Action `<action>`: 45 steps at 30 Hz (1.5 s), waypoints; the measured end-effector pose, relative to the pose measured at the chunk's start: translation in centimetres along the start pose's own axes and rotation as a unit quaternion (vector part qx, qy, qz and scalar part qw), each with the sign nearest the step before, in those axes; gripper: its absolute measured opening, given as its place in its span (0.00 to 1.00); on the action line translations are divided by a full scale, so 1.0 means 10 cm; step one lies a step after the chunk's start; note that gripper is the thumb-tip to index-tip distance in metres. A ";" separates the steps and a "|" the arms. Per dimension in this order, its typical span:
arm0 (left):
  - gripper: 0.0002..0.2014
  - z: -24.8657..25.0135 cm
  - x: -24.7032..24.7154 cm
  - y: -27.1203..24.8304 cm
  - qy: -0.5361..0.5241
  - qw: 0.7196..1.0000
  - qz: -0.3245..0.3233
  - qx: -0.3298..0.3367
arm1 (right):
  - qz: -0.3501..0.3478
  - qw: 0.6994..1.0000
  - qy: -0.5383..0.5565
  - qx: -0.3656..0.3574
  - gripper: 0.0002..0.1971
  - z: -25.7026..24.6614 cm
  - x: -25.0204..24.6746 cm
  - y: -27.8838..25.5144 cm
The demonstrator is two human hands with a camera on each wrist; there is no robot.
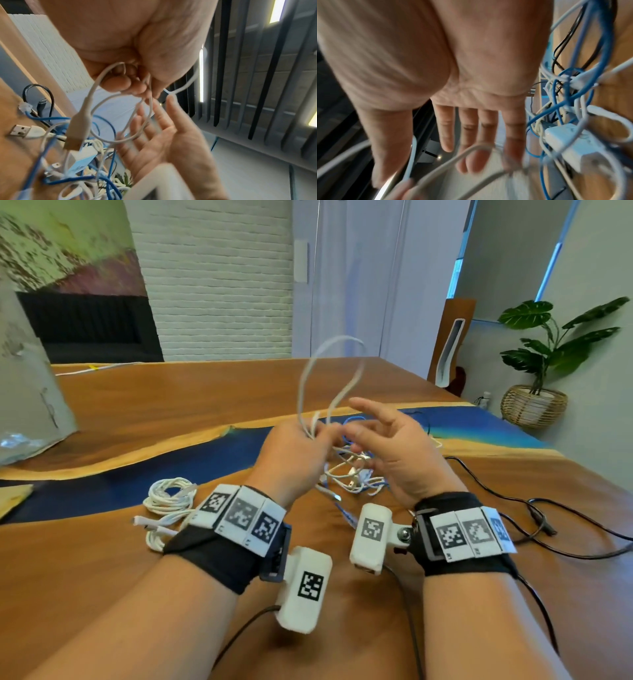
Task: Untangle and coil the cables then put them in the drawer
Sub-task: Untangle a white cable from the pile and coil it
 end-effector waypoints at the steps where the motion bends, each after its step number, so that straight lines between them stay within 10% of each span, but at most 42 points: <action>1: 0.19 0.03 -0.07 0.01 -0.044 0.998 0.037 0.013 | -0.025 0.999 -0.012 0.037 0.22 0.08 0.04 0.01; 6: 0.16 0.46 -0.39 0.03 -0.190 0.968 0.133 0.090 | -0.067 0.970 -0.189 0.137 0.18 0.43 0.14 0.02; 15: 0.18 0.24 -0.59 -0.12 0.029 0.999 0.045 0.004 | 0.093 0.959 -0.251 0.090 0.23 0.18 -0.14 0.02; 19: 0.11 0.21 -0.49 -0.25 0.068 0.997 -0.033 -0.002 | -0.083 0.995 0.016 0.050 0.24 -0.06 0.33 -0.05; 22: 0.09 0.24 -0.42 -0.33 0.096 0.988 -0.119 -0.023 | -0.160 0.987 0.004 0.032 0.18 -0.04 0.58 -0.10; 25: 0.12 0.16 -0.58 -0.36 0.118 0.990 -0.068 -0.023 | -0.061 0.991 -0.111 0.045 0.09 0.08 0.41 0.01; 29: 0.10 0.04 -0.91 -0.42 0.042 0.997 0.059 -0.012 | 0.100 0.976 -0.165 0.102 0.28 0.24 -0.09 0.10; 33: 0.14 0.01 -1.06 -0.50 -0.083 0.990 0.110 -0.030 | 0.114 0.950 -0.281 0.072 0.41 0.22 -0.17 0.09; 39: 0.18 0.05 -1.12 -0.55 -0.191 0.973 0.125 -0.014 | 0.060 0.958 -0.275 0.050 0.11 0.11 -0.03 0.02; 45: 0.12 0.08 -1.17 -0.57 -0.174 0.977 0.118 0.020 | 0.071 0.997 0.008 -0.003 0.30 -0.04 -0.05 -0.04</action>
Point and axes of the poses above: each hand's wrist, its own y-axis towards the middle knuckle, its own x-axis out of the palm, z = x × y, the point moved 5 cm from there along y, towards the middle knuckle, and after that the axes turned 13 degrees about -y, right-handed, at the moved point
